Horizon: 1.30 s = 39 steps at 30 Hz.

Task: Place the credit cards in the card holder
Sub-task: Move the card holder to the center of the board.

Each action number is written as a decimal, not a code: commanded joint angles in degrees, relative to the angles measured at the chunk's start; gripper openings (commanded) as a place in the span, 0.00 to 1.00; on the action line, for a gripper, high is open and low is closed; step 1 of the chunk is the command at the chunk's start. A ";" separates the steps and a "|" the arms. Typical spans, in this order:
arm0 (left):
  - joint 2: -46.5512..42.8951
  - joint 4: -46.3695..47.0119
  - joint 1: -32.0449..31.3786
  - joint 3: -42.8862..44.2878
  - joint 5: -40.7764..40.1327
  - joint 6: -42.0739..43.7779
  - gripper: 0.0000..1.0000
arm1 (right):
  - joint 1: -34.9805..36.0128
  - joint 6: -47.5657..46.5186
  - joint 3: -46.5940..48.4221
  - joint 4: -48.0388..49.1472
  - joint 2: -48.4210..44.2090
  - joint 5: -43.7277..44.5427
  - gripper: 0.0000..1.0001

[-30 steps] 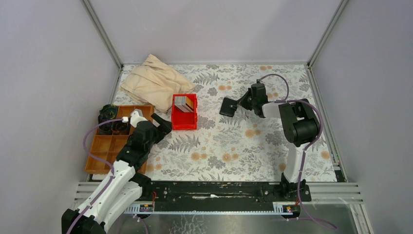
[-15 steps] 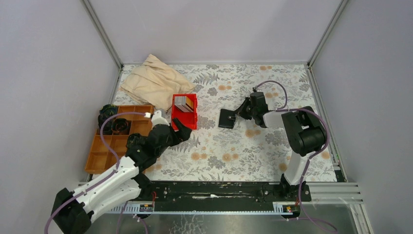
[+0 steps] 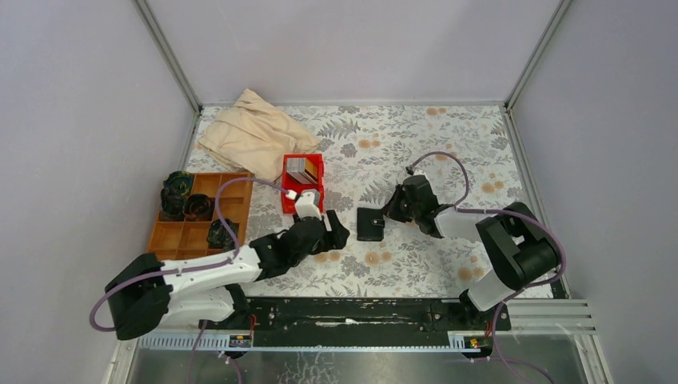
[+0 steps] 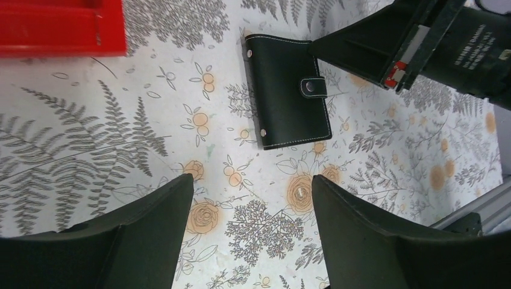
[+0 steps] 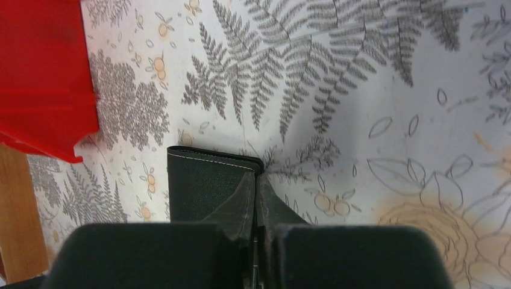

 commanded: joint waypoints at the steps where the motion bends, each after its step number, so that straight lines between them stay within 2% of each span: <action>1: 5.15 9.73 -1.98 1.00 -2.35 -1.34 0.78 | 1.81 -0.23 -2.81 -2.38 -3.60 2.96 0.00; 13: 18.63 18.76 -3.05 2.70 0.51 -2.12 0.74 | 6.95 1.61 -5.04 -3.35 -5.40 5.07 0.00; 26: 23.41 28.53 -3.02 -1.45 -0.64 -4.41 0.64 | 9.30 3.29 -5.48 -3.50 -4.50 6.67 0.00; 34: 25.89 33.10 -3.02 -4.33 -0.76 -6.02 0.62 | 9.76 3.67 -5.43 -3.70 -4.08 6.37 0.00; 39: 29.08 40.03 -2.98 -6.00 -0.35 -6.56 0.62 | 10.02 4.10 -5.46 -3.61 -3.72 6.16 0.00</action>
